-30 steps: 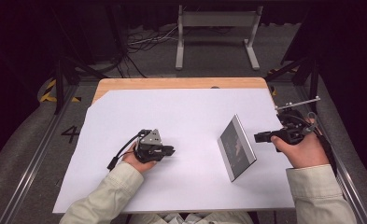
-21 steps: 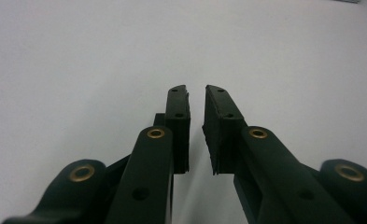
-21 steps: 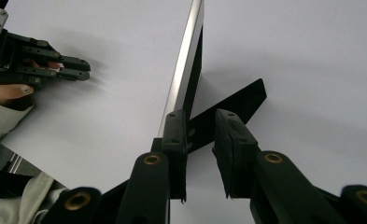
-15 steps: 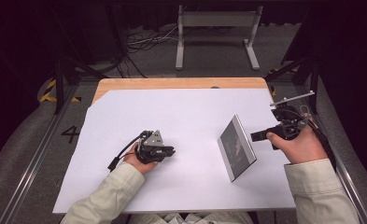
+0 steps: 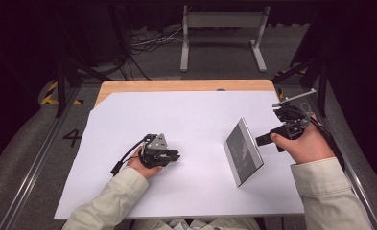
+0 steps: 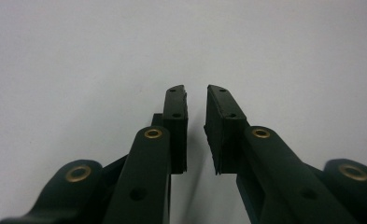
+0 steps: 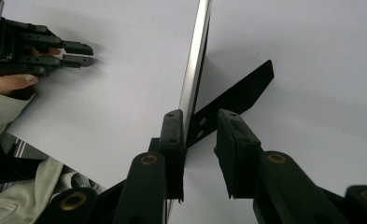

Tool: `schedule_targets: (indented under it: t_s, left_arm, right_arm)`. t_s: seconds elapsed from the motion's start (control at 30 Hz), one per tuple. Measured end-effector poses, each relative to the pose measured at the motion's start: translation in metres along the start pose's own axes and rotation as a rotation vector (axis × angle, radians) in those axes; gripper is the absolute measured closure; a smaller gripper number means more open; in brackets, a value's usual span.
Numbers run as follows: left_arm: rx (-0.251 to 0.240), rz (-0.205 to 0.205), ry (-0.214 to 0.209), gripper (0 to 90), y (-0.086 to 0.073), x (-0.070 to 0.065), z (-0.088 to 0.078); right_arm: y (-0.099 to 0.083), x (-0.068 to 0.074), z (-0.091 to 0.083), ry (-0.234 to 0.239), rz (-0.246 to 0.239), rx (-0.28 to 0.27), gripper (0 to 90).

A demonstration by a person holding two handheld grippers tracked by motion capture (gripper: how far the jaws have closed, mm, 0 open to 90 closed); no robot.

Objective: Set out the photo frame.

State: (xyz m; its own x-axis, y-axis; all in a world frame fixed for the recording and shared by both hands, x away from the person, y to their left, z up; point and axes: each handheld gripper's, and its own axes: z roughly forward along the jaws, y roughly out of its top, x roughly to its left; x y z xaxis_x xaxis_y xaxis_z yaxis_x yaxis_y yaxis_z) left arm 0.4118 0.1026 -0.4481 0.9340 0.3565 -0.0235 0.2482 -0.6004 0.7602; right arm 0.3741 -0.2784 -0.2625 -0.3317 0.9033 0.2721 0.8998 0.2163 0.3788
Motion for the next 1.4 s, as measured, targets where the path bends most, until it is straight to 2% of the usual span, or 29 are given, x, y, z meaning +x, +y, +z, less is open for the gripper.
schedule_targets:
  t_s: [0.47,0.77,1.07,1.2,1.4]
  left_arm:
    - [0.006,-0.001,-0.004,78.6,0.000,0.000,0.001]
    - [0.010,0.003,-0.004,78.5,0.000,0.000,0.001]
    - [0.014,0.004,-0.005,78.5,0.000,0.000,0.001]
    - [0.015,0.005,0.000,78.5,0.000,0.000,0.001]
    - [0.014,0.006,0.002,78.6,0.000,-0.001,0.001]
  right_arm:
    - [0.006,0.004,0.004,-0.006,0.029,0.047,64.7]
    - [0.010,0.007,0.010,-0.002,0.038,0.083,63.9]
    - [0.017,0.004,0.020,-0.008,0.059,0.137,65.8]
    - [0.020,0.004,0.024,-0.013,0.069,0.151,66.0]
    - [0.023,0.005,0.034,-0.017,0.058,0.155,65.7]
